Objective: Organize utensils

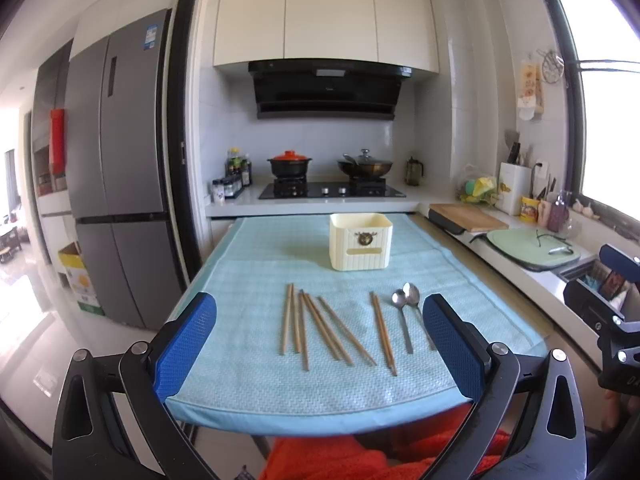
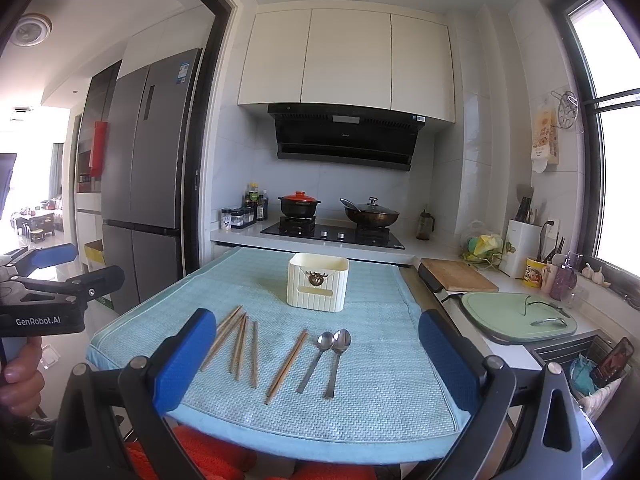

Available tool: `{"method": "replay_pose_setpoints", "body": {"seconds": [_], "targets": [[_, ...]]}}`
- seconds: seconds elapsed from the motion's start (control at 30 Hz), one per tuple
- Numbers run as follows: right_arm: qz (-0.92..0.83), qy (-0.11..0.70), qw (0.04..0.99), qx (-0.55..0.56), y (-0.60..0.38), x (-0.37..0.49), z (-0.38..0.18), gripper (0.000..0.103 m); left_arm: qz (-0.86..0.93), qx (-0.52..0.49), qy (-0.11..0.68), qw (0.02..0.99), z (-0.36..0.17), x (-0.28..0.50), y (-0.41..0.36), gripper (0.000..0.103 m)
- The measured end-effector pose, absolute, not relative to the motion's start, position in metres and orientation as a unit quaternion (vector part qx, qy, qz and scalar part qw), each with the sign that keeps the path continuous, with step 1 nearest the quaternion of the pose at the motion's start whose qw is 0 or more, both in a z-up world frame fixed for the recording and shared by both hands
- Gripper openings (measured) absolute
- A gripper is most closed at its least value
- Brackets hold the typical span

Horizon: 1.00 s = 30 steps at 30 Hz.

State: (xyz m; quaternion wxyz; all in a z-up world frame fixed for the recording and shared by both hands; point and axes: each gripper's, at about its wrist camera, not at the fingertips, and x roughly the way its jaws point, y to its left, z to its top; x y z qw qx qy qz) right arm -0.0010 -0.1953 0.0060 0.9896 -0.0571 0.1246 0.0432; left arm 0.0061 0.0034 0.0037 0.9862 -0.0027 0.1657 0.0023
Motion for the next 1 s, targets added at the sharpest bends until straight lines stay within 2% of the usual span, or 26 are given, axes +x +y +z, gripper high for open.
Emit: {"method": "replay_pose_setpoints", "body": {"seconds": [1.0], "targets": [[0.052, 0.139, 0.987, -0.062, -0.1909, 0.0066, 0.0023, 0.103, -0.004, -0.002, 0.178, 0.984, -0.0032, 0.0156, 0.001, 0.103]]}}
